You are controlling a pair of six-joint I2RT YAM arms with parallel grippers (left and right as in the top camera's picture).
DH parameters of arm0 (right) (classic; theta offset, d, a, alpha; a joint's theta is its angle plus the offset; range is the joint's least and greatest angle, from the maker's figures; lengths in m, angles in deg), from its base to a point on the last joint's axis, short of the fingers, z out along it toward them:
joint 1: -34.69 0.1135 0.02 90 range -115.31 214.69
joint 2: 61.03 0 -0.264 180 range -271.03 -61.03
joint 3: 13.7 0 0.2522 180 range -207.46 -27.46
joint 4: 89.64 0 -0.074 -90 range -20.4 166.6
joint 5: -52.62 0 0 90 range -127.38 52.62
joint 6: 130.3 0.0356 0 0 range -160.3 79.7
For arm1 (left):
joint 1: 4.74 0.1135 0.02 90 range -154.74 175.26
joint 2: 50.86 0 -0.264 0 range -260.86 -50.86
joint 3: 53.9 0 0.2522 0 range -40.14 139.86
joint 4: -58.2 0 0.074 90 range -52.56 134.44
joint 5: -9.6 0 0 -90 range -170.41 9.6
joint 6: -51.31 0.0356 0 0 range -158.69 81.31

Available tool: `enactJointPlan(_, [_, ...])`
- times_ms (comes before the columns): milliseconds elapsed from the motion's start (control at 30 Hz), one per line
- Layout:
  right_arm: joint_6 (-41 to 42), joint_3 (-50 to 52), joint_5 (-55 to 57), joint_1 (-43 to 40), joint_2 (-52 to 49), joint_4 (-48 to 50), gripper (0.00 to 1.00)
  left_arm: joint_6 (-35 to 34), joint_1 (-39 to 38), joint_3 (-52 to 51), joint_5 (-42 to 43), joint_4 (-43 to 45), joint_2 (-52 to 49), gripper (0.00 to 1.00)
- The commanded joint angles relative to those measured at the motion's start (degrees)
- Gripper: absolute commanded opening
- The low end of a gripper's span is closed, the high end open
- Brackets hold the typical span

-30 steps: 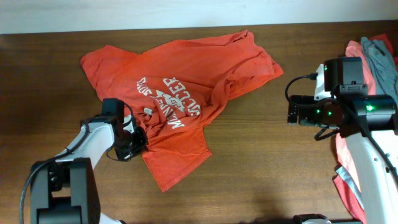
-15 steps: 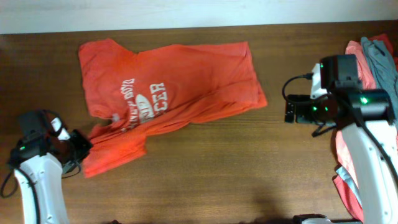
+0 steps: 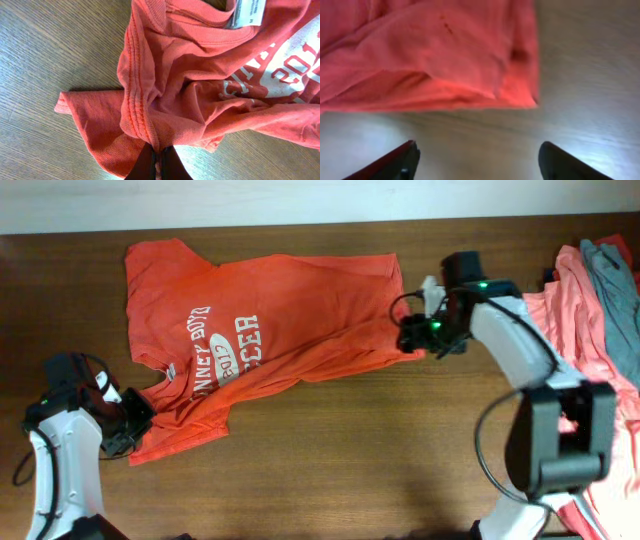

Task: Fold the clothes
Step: 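Grasp the shirt's right side hem with the right gripper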

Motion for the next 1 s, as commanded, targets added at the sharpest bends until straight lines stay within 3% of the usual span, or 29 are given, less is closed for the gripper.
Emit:
enactJointPlan(0, [-0.39, -0.96, -2.82, 2.32, -4.59, 2.75, 0.75, 0.26, -0.26, 0.31, 0.46, 0.37, -0.42, 0.00])
enactJointPlan(400, [0.13, -0.96, -1.73, 2.38, -9.14, 7.52, 0.73, 0.26, -0.26, 0.31, 0.46, 0.42, -0.42, 0.00])
enactJointPlan(500, [0.15, -0.96, -1.70, 2.38, -9.14, 8.24, 0.68, 0.26, -0.26, 0.31, 0.46, 0.39, -0.42, 0.00])
enactJointPlan(667, [3.19, -0.79, 3.89, 2.38, -9.16, 7.93, 0.69, 0.26, -0.26, 0.31, 0.46, 0.37, -0.42, 0.00])
enactJointPlan(967, [4.26, -0.70, 4.07, 2.36, -9.20, 8.09, 0.69, 0.26, -0.26, 0.31, 0.46, 0.37, -0.42, 0.00])
